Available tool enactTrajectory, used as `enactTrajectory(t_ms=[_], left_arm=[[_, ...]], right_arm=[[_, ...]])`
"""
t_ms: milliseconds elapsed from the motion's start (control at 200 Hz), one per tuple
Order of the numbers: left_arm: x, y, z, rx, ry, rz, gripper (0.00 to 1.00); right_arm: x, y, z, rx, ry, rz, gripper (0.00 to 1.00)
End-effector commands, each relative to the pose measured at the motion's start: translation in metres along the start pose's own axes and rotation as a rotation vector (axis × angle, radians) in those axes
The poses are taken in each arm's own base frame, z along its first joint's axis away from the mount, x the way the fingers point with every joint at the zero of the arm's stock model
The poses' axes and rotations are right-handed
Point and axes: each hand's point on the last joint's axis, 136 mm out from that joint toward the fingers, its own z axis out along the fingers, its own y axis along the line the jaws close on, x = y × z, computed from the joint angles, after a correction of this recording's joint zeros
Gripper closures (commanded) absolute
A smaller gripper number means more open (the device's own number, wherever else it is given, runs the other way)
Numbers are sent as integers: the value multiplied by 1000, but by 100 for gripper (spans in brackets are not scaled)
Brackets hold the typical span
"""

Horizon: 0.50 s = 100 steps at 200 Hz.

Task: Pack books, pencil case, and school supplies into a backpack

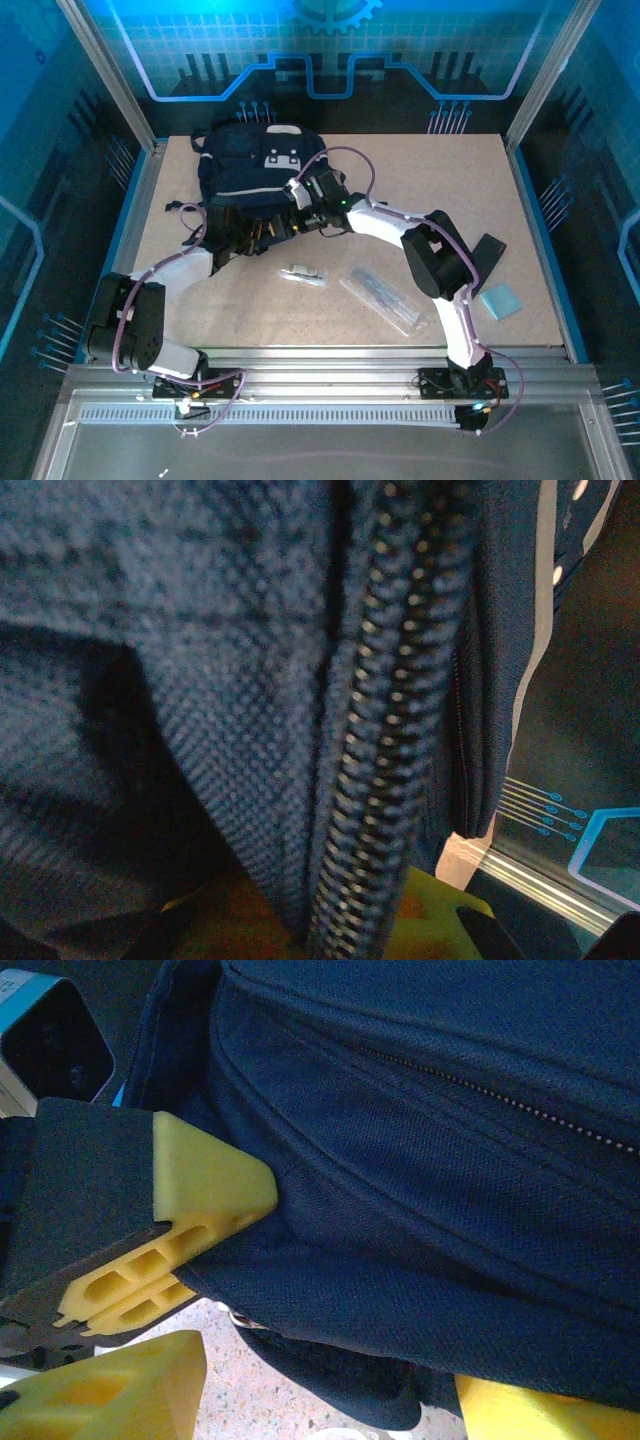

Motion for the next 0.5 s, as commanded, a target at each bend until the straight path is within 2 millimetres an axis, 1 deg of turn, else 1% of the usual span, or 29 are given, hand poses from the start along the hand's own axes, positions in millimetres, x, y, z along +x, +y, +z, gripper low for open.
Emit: enactTrajectory(t_ms=[0,75,220,365,495], left_arm=[[18,-20,-8,76,68,46,100],[18,-21,-7,77,70,49,100],[17,-26,-7,79,71,61,100],[16,-25,-8,72,65,67,100],[17,-26,-9,78,68,65,100]], right_arm=[[-19,49,-18,-160,-60,-96,36],[-18,52,-25,-162,-73,-109,37],[-16,53,-25,-176,-67,-118,40],[-16,60,-30,-206,-84,-140,41],[-14,52,-22,-199,-51,-126,40]])
